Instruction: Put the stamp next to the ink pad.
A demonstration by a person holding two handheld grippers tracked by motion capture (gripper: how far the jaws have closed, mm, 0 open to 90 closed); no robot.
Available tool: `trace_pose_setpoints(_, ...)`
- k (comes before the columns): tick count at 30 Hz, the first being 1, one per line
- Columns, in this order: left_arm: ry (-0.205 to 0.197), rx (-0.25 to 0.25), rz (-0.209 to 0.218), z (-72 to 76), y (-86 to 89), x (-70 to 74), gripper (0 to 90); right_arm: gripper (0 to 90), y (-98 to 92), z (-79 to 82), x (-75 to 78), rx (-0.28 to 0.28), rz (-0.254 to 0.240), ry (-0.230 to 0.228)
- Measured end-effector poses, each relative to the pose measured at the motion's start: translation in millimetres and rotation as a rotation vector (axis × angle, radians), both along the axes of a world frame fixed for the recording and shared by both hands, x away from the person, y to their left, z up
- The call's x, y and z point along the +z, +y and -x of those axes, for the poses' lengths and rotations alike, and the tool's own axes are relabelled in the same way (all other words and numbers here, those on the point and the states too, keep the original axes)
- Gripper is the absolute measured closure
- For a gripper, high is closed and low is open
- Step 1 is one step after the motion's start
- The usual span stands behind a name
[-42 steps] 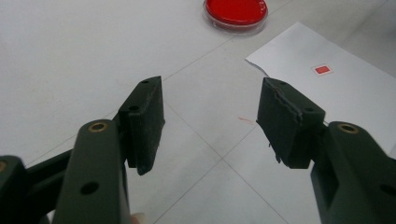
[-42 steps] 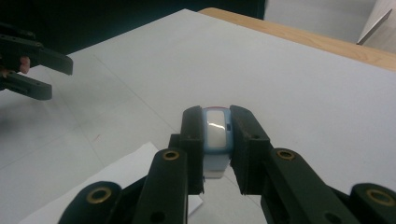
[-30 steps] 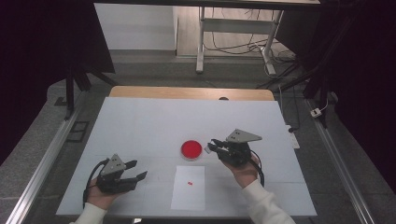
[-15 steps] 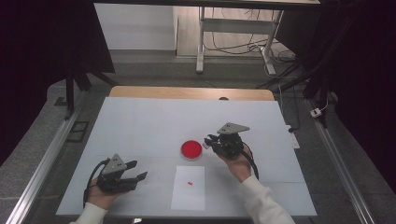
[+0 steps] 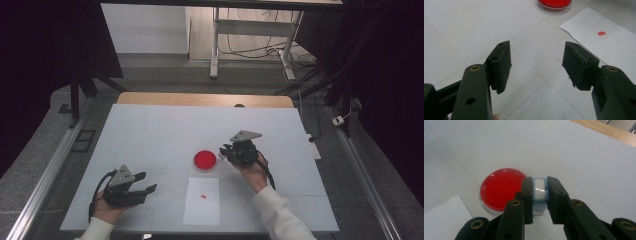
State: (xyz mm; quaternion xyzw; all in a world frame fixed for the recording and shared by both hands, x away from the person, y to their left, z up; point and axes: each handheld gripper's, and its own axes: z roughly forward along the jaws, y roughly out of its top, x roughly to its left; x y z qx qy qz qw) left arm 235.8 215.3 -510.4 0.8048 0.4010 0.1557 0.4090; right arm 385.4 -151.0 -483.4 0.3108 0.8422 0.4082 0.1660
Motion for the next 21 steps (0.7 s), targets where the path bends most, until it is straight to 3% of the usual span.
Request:
trace_pose_setpoints(9, 0.001, 0.002, 0.000, -0.3, 0.4, -0.4, 39.3, 75.5, 3.5, -12.1, -13.5, -0.008, 0.032, 0.031)
trace_pose_setpoints(17, 0.001, 0.002, -0.002, -0.5, 0.7, -0.7, 39.2, 74.6, 5.9, -11.8, -15.7, -0.005, 0.037, 0.018)
trace_pose_setpoints(21, 0.000, 0.003, -0.001, -0.4, 1.3, -0.6, 39.2, 57.4, 4.0, -10.8, -14.0, -0.020, 0.022, -0.005)
